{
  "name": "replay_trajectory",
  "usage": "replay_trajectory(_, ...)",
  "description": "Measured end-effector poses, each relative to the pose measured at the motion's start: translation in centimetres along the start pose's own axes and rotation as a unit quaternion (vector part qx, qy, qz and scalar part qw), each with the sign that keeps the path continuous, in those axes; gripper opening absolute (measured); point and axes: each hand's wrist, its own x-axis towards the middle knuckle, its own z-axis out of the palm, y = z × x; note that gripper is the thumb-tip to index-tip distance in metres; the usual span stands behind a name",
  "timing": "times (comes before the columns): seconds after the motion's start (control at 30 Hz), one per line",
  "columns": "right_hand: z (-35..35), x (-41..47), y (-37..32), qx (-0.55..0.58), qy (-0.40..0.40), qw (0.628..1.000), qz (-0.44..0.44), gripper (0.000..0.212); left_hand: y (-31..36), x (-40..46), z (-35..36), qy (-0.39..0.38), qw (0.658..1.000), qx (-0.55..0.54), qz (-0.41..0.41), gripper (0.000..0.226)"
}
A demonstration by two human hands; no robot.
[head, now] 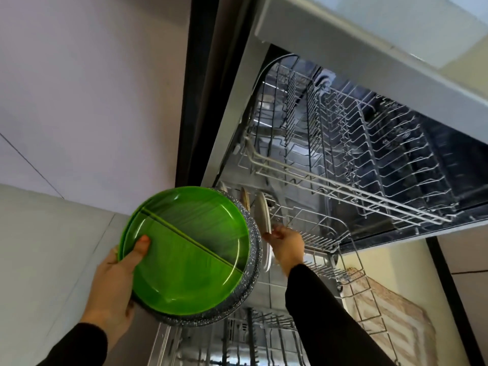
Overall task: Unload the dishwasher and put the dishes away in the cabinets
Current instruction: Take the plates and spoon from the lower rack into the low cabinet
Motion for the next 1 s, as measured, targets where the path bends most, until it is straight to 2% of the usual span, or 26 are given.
replay_trajectory(0.1, -0.8, -0.8, -0.5, 0.016, 0.017, 0.999, -0.021, 0.006, 0.1, -0.1, 0.1, 0.008, 1.000, -0.005, 0.005, 0.029)
replay_trajectory(0.2, -2.6, -3.0, -1.1, 0.042, 0.035, 0.998, -0.044, 0.009, 0.5, -0.5, 0.2, 0.006, 1.000, -0.010, 0.003, 0.017)
replay_trajectory(0.27, -4.6, -5.7, -0.9, 0.010, 0.031, 0.997, -0.071, 0.018, 1.0, -1.1, 0.4, 0.002, 1.000, -0.013, 0.001, 0.011)
replay_trajectory(0.37, -7.9, -10.9, 0.5, -0.083, -0.007, 0.990, -0.117, 0.009, 1.6, -2.4, 0.2, -0.010, 0.999, -0.032, -0.001, 0.013)
replay_trajectory(0.43, -10.0, -13.7, 1.8, -0.186, 0.009, 0.949, -0.253, 0.011, 1.7, -3.3, 0.0, -0.013, 0.999, -0.041, 0.000, 0.024)
replay_trajectory(0.5, -11.7, -15.5, 2.4, -0.265, 0.030, 0.879, -0.394, 0.008, 2.0, -4.1, -0.2, -0.013, 0.999, -0.051, 0.006, 0.037)
replay_trajectory(0.53, -12.5, -16.2, 2.7, -0.301, 0.033, 0.842, -0.446, 0.015, 2.3, -4.6, -0.1, -0.019, 0.998, -0.057, 0.010, 0.042)
replay_trajectory(0.6, -13.5, -17.3, 3.0, -0.348, 0.032, 0.780, -0.519, 0.030, 2.8, -5.5, 0.2, -0.034, 0.997, -0.063, 0.009, 0.051)
replay_trajectory(0.67, -13.9, -18.1, 2.5, -0.373, 0.029, 0.735, -0.565, 0.027, 3.0, -6.2, 0.7, -0.035, 0.997, -0.063, -0.015, 0.048)
replay_trajectory(0.73, -13.4, -18.6, 1.6, -0.357, 0.044, 0.716, -0.598, 0.025, 3.0, -6.8, 1.1, -0.043, 0.996, -0.057, -0.054, 0.032)
replay_trajectory(0.8, -12.6, -19.4, 0.1, -0.326, 0.044, 0.722, -0.609, 0.027, 3.0, -7.2, 1.3, -0.054, 0.993, -0.059, -0.083, 0.017)
replay_trajectory(0.93, -11.3, -21.0, -2.8, -0.314, 0.009, 0.692, -0.650, 0.003, 3.4, -7.5, 1.2, -0.073, 0.991, -0.077, -0.082, 0.021)
replay_trajectory(1.0, -10.9, -21.6, -4.3, -0.304, -0.001, 0.680, -0.667, 0.018, 3.8, -7.4, 0.7, -0.076, 0.990, -0.083, -0.084, 0.023)
